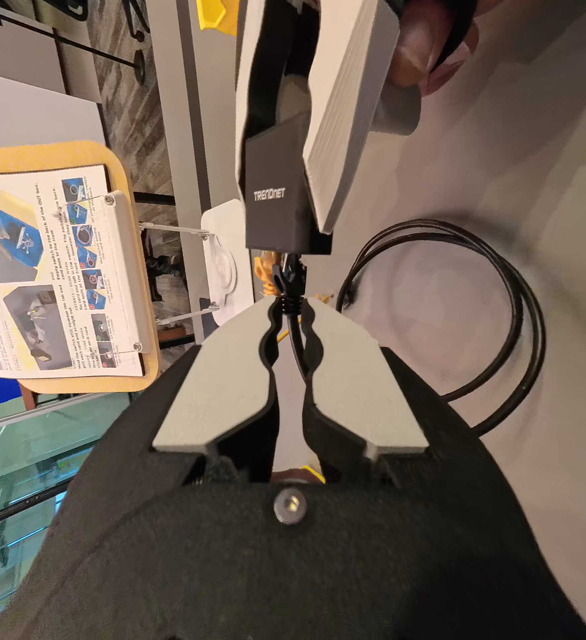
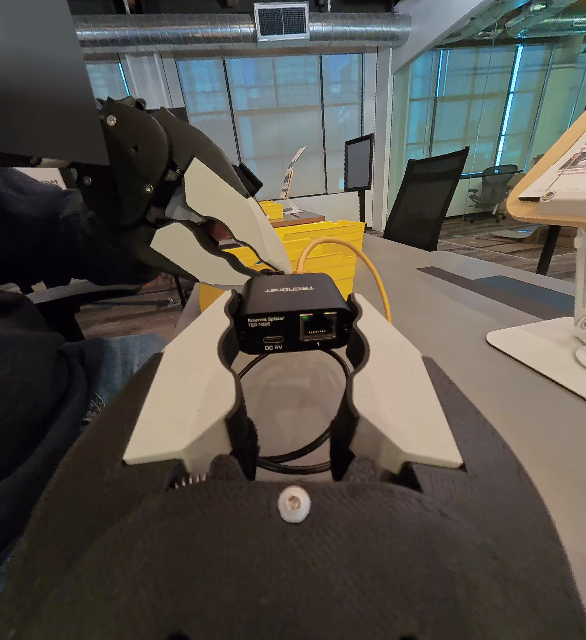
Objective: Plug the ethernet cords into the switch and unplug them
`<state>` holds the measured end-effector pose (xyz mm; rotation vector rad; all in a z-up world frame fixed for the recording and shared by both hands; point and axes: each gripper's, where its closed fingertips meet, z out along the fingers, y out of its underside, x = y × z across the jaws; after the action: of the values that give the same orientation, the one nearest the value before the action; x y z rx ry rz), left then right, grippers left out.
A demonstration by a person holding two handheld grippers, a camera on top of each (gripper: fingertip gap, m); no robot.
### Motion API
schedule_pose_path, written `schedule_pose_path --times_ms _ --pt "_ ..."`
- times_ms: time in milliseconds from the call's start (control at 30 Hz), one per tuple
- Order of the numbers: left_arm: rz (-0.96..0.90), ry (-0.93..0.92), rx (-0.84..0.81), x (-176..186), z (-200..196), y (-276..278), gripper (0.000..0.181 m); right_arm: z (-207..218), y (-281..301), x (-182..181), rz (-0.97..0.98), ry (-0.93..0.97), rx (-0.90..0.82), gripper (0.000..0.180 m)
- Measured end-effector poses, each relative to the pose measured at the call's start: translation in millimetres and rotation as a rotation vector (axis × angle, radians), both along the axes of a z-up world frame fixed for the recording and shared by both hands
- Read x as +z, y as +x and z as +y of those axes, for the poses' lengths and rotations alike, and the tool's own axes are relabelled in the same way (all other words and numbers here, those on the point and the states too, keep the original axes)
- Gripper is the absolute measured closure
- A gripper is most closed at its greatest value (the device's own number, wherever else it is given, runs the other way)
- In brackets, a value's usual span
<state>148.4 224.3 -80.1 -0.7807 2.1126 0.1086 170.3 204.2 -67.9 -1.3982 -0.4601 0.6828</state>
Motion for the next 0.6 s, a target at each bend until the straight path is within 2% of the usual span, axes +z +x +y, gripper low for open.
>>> schedule_pose_path --times_ms 600 --pt "-0.111 0.050 0.009 -3.7 2.6 2.4 0.171 3.4 -0.7 -2.3 -0.042 -0.007 -0.044 0.118"
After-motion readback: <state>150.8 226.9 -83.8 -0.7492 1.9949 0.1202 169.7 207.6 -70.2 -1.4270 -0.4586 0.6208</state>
